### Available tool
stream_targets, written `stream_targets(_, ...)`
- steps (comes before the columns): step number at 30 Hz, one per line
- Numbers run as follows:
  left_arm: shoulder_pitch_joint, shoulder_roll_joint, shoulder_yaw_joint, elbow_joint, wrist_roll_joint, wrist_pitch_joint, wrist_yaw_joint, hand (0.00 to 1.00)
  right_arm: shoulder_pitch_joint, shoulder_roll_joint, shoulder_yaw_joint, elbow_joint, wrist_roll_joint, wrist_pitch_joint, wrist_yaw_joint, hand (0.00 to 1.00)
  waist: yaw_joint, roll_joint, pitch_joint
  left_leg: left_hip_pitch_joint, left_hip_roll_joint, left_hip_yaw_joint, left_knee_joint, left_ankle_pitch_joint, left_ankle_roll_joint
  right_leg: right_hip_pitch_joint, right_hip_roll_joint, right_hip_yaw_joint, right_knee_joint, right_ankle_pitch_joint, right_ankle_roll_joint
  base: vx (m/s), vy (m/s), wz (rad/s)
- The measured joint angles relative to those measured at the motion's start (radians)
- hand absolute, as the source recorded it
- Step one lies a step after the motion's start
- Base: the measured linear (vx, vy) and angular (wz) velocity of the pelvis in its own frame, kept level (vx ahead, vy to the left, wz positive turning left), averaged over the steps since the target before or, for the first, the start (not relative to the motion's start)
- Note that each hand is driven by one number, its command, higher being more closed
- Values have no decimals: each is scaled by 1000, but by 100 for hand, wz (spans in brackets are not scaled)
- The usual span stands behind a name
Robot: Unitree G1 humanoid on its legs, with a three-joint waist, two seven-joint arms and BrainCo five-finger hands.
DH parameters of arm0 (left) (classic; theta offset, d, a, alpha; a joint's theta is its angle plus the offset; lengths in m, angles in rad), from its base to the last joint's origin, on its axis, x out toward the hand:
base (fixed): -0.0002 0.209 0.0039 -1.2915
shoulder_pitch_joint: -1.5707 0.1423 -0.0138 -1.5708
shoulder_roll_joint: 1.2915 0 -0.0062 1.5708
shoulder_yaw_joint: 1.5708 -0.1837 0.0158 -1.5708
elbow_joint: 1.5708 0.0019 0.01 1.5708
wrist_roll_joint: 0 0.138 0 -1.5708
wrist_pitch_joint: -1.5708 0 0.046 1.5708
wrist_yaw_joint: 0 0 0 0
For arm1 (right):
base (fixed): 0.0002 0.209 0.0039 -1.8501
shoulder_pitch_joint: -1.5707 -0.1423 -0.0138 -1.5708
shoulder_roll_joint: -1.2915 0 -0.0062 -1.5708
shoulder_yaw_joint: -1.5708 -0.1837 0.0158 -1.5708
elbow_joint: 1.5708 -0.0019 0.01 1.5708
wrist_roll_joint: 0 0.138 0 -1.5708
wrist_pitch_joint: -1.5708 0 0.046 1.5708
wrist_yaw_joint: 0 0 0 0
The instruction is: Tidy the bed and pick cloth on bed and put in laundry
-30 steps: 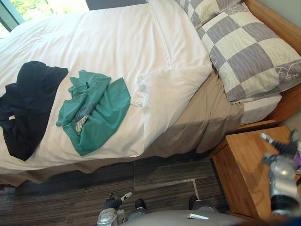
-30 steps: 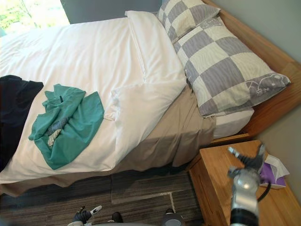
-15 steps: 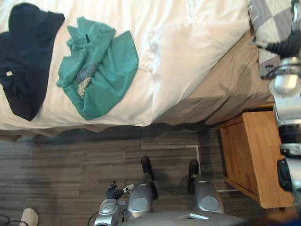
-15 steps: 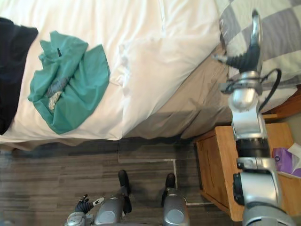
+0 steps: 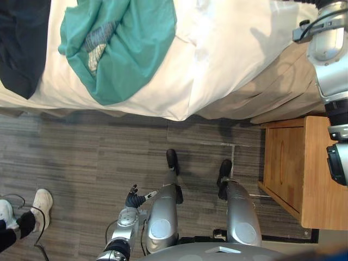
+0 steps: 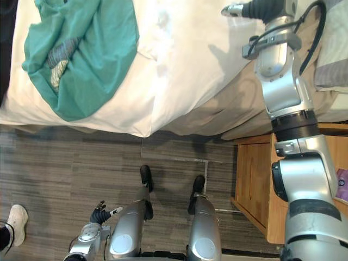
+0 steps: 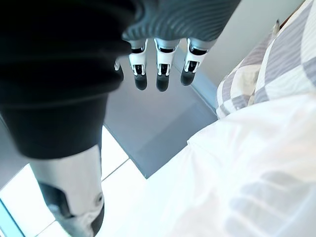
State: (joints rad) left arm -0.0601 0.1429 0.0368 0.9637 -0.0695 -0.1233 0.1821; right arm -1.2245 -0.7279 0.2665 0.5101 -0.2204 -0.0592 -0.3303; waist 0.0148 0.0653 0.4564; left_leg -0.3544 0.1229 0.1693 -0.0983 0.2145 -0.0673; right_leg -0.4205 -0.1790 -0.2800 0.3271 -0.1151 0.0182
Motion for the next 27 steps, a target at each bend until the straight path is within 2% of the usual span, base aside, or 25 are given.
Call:
stream_targets(5, -54, 33, -36, 1, -28, -14, 19, 0, -68, -32, 65, 67, 0, -1, 0, 0, 10, 13, 7, -89, -2, -43, -2, 31, -1, -83, -8, -28, 43, -5, -8, -54, -32, 24)
stream_targets(9, -98, 42, -60, 4, -43, -20, 20, 0, -90, -40, 69, 192, 0, -1, 0, 0, 37, 19, 10, -162, -5, -51, -5, 41, -7, -169, -22, -35, 95, -18, -13, -57, -37, 15)
stream_targets(12, -123, 43, -77, 18, -69, -20, 20, 0, -114, -40, 69, 266, 0, -1, -8, 0, 41, 30, 15, -209, -8, -55, -4, 55, -5, -225, -32, -33, 119, -18, -13, -24, -24, 8)
stream_targets(13, -126, 44, -77, 19, -75, -22, 21, 0, -114, -40, 69, 277, 0, -2, -8, 100, 41, 31, 15, -218, -11, -55, -3, 63, 2, -238, -36, -31, 126, -18, -13, 4, -23, 6)
stream_targets(21, -164, 42, -117, 24, -108, -47, 20, 0, -144, -43, 85, 351, -1, -25, -10, 100, 52, 41, 16, -222, -19, -60, -5, 61, -7, -265, -48, -8, 169, -35, -12, -1, -9, 0)
stream_targets(27, -167, -20, -117, 30, -272, -53, -26, 0, -56, -60, 60, 347, -1, -23, -8, 100, 46, 43, 15, -155, -34, -55, -5, 70, 3, -208, -66, 9, 206, -60, -14, 21, -18, 7)
